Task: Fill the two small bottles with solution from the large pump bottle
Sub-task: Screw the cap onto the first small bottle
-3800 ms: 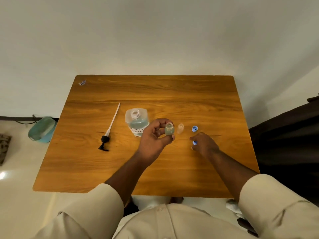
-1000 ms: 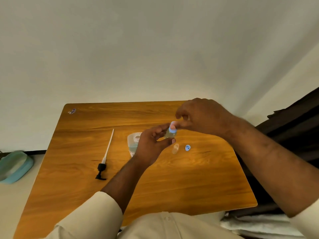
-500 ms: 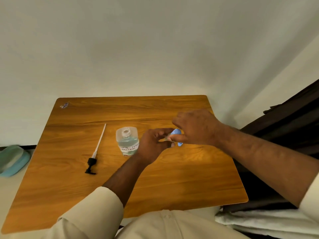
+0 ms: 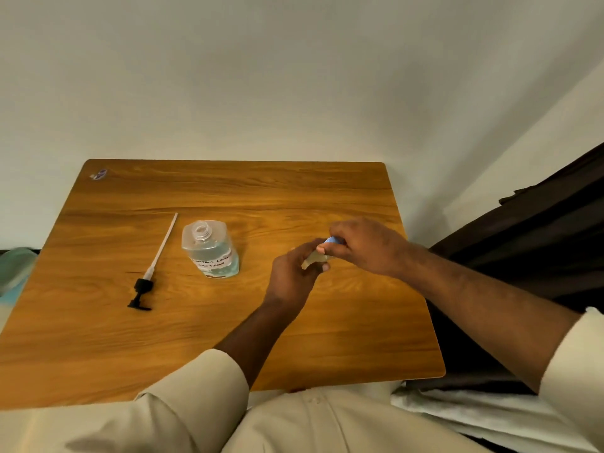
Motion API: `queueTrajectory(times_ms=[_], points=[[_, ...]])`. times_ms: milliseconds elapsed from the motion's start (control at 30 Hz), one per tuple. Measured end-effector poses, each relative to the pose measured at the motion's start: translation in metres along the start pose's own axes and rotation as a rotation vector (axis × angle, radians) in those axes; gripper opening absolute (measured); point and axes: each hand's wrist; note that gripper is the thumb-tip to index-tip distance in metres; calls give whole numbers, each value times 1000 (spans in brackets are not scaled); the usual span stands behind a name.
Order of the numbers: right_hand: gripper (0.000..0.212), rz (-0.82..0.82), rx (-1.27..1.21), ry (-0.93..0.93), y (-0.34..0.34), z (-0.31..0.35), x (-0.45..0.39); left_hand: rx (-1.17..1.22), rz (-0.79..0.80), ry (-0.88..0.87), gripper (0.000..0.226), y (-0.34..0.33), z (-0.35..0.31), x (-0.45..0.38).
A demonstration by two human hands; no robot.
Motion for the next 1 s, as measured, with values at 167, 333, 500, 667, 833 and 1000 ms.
queueTrajectory(times_ms=[167,333,500,667,833,1000], points=[[24,-2,-37,-121,-30,-27,0,-238,1,195,75,4,38,-14],[12,25,-71,-262,-77,-44,-5,-394,-82,308,68,4,68,-23],[9,-17,-164,-325,-103,-51,-12,-365,-131,453,81,-8,86,-38],[19,-38,-176,-347,-105,-55,-22,-306,-189,544,65,-17,96,-52],[29,14,-179,-397,-100,-56,-23,-249,-186,509,45,-8,91,-52],[57,11,-35,-359,-91,-45,-26,-245,-140,345,39,13,74,-30]])
Point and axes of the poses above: each hand's wrist, its own x-axis away from the middle knuckle, its own y-axis out of the back of the hand, z = x × y
